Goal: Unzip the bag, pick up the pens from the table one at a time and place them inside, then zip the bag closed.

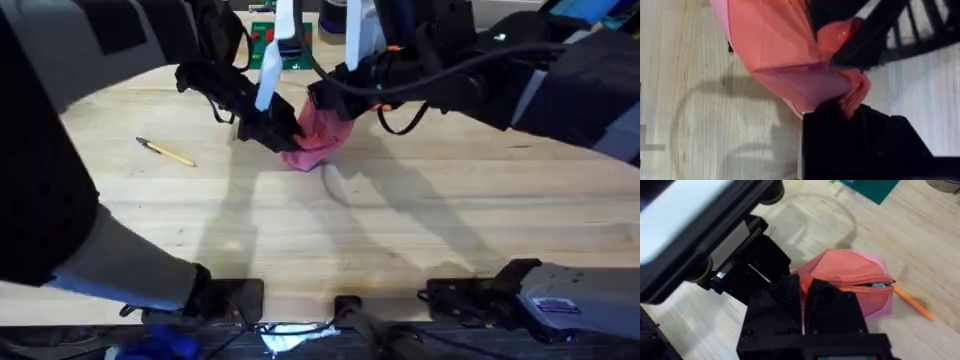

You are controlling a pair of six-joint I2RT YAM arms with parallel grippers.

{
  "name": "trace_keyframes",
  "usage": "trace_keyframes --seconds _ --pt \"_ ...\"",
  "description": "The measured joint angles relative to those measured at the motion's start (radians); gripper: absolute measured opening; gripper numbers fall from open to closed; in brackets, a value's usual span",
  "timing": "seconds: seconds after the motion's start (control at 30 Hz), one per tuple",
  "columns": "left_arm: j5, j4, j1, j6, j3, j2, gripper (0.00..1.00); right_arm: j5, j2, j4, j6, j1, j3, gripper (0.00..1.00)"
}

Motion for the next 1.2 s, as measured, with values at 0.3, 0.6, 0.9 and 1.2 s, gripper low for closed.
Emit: trace_keyframes --seconds 0.3,0.6,0.9,1.2 --pt "0.000 0.000 0.000 0.000 0.000 0.000 0.042 0.000 0.000 -0.006 0.004 0.000 0.001 0.032" --pt "0.016 0.018 -0.002 0.000 -0.001 0.000 0.042 0.093 0.000 -0.146 0.017 -0.032 0.010 0.032" --pt "0.053 0.035 -0.002 0.000 -0.001 0.000 0.042 0.115 0.006 -0.326 0.049 -0.111 0.005 0.374" --pt "0.054 0.035 -0.002 0.000 -0.001 0.000 0.042 0.103 0.006 -0.359 0.050 -0.121 0.005 0.997"
